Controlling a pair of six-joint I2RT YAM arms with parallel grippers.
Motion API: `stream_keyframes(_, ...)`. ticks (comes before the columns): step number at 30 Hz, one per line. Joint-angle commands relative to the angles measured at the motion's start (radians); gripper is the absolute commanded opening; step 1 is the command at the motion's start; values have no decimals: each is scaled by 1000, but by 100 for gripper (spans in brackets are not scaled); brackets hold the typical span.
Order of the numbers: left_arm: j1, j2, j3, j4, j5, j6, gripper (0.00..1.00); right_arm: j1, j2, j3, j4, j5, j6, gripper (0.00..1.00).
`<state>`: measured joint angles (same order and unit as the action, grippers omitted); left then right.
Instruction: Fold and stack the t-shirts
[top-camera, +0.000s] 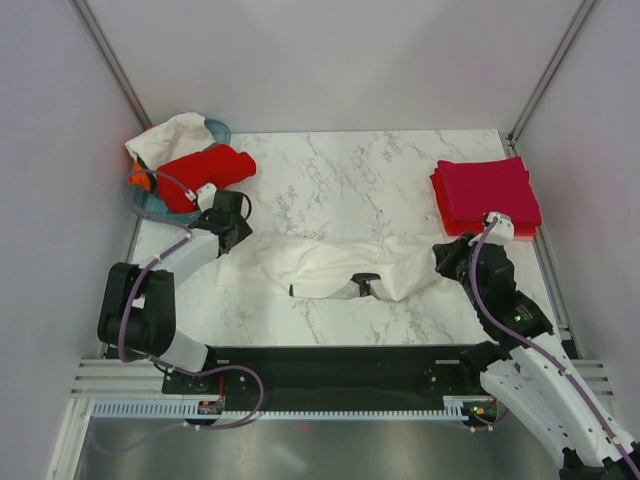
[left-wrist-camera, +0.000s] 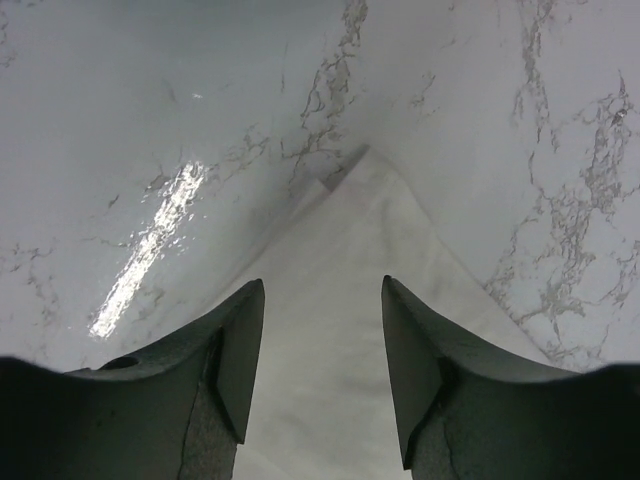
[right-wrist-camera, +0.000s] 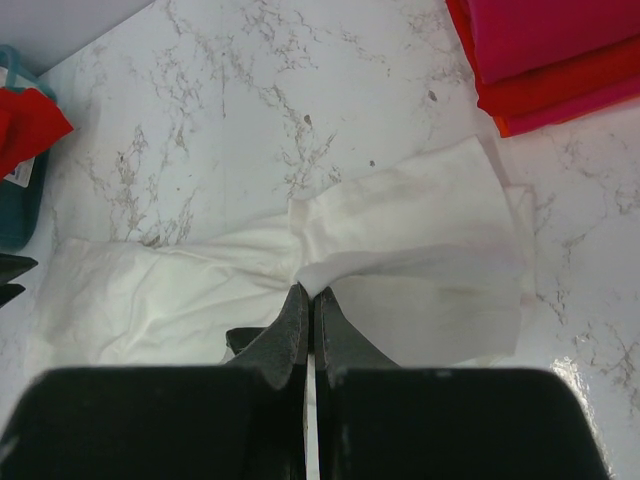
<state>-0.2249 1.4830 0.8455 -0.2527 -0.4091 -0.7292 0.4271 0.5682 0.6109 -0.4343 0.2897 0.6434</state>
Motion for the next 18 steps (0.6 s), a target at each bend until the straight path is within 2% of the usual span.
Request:
stream_keyframes(1,22,65,64,73,24,16,56,-2,7,6,17,-6,2,0)
stream_keyframes(14,35,204,95,66,27,-22,52,-2,-2,-5,17,-3,2,0)
stream_keyframes(18,35,195,86,67,13,-44,40,-2,-8,-3,17,-4,4,0)
